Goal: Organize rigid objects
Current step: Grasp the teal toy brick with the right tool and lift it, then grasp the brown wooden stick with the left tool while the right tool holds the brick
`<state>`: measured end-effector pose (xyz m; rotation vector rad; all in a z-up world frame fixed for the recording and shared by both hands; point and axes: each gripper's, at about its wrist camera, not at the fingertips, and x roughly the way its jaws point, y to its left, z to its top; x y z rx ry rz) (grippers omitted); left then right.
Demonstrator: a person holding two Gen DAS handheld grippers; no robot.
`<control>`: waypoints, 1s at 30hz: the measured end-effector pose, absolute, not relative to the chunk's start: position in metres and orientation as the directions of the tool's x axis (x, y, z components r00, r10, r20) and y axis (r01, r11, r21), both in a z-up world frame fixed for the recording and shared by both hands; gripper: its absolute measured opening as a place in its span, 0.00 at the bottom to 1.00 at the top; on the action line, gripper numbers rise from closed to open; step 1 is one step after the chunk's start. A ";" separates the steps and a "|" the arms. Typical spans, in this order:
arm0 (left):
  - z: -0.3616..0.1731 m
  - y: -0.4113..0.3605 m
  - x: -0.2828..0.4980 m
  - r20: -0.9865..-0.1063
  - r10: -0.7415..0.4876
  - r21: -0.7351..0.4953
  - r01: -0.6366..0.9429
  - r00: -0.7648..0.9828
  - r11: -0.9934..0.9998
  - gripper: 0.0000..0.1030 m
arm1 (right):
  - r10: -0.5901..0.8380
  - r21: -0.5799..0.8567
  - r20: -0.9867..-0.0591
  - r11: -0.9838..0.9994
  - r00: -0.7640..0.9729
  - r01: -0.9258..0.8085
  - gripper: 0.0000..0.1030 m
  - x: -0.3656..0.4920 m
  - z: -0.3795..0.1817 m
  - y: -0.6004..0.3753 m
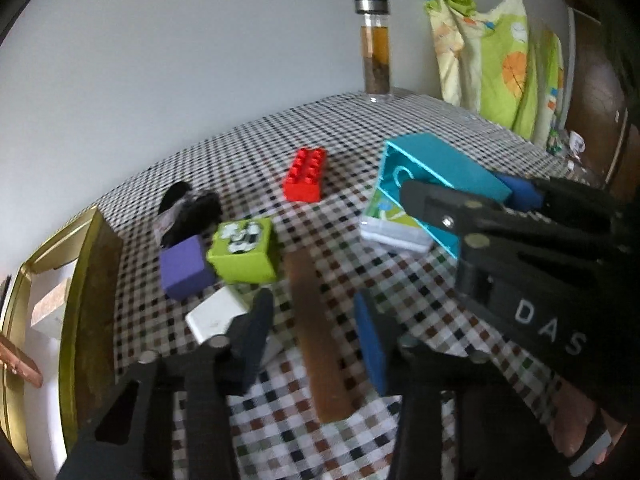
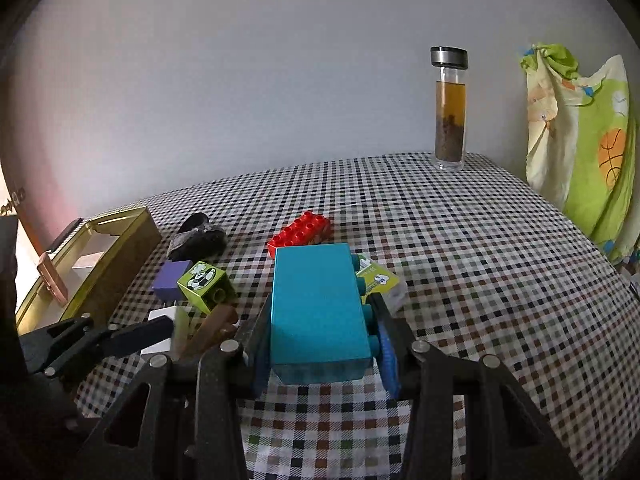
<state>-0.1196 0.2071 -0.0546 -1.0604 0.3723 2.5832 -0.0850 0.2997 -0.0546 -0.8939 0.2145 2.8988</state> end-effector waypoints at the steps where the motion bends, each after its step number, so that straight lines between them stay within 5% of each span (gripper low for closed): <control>1: -0.055 0.210 -0.119 -0.715 0.194 0.126 -0.397 -0.672 -0.909 0.33 | 0.053 0.115 -0.563 -0.983 -0.825 -0.141 0.45 -0.084 -0.054 0.302; 9: -0.062 0.198 -0.138 -0.778 0.256 -0.009 -0.397 -0.574 -0.918 0.33 | 0.047 0.126 -0.570 -0.982 -0.820 -0.144 0.45 -0.086 -0.055 0.304; 12: -0.060 0.195 -0.138 -0.775 0.257 -0.023 -0.381 -0.578 -0.924 0.14 | 0.048 0.121 -0.571 -0.982 -0.820 -0.142 0.45 -0.086 -0.056 0.303; 14: -0.059 0.194 -0.135 -0.770 0.259 -0.030 -0.373 -0.583 -0.927 0.13 | 0.048 0.120 -0.567 -0.983 -0.823 -0.140 0.45 -0.086 -0.055 0.303; 30: -0.030 0.163 -0.104 -0.554 0.203 0.008 -0.250 -0.807 -0.968 0.13 | 0.043 0.098 -0.480 -0.990 -0.876 -0.103 0.45 -0.077 -0.047 0.286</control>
